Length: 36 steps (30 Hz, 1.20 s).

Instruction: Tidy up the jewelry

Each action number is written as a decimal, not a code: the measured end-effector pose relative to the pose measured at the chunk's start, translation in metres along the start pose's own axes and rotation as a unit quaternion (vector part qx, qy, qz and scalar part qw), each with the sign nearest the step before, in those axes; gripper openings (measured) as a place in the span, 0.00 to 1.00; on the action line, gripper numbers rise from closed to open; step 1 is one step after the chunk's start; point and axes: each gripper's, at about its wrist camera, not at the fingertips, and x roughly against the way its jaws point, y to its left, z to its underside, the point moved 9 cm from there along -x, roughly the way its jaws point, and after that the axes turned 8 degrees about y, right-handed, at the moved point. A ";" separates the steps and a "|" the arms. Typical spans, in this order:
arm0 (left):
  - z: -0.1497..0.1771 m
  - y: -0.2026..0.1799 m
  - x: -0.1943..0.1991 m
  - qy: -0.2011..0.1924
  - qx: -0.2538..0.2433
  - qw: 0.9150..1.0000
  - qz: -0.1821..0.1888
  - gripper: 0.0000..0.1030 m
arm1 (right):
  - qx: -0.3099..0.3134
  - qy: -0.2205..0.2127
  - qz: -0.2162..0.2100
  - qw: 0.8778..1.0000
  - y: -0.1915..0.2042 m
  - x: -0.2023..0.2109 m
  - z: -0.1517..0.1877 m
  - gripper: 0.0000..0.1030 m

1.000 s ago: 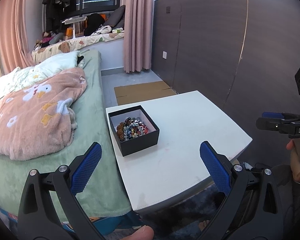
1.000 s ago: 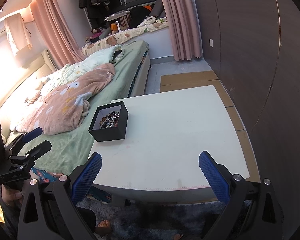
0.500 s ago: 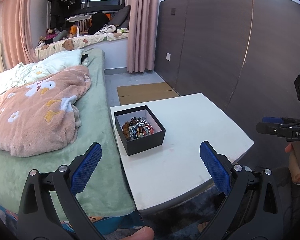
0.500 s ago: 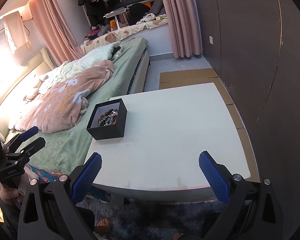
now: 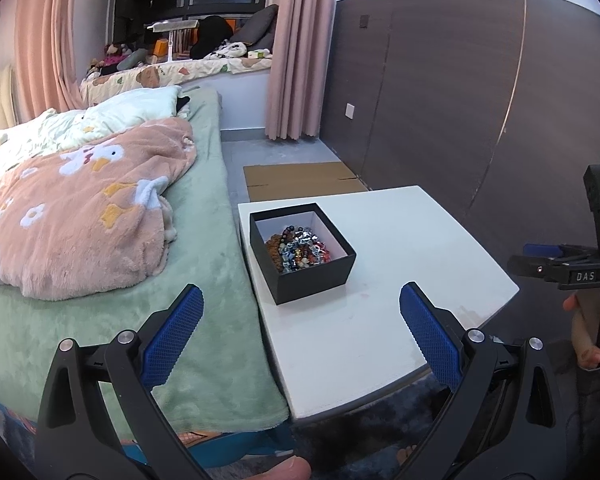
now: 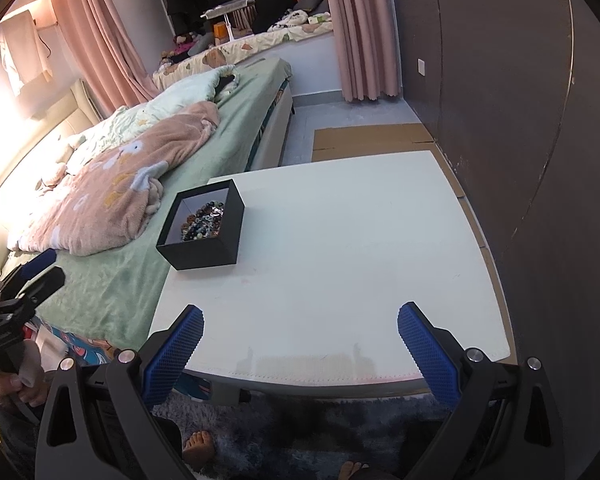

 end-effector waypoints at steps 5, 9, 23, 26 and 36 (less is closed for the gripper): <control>-0.002 0.007 -0.001 -0.001 0.007 1.000 0.002 0.95 | 0.005 0.002 0.003 1.000 0.005 -0.006 -0.003 0.93; -0.004 0.008 -0.003 -0.002 0.006 1.000 0.002 0.95 | 0.015 0.002 0.012 1.000 0.011 -0.008 -0.006 0.93; -0.007 0.004 -0.009 -0.001 -0.002 1.000 -0.006 0.95 | 0.013 0.001 0.009 1.000 0.008 -0.009 -0.010 0.93; -0.007 0.003 -0.010 0.000 -0.004 1.000 -0.007 0.95 | 0.013 0.001 0.010 1.000 0.008 -0.009 -0.010 0.93; -0.005 0.005 -0.011 0.006 0.003 1.000 -0.006 0.95 | 0.014 0.001 0.010 1.000 0.007 -0.009 -0.010 0.93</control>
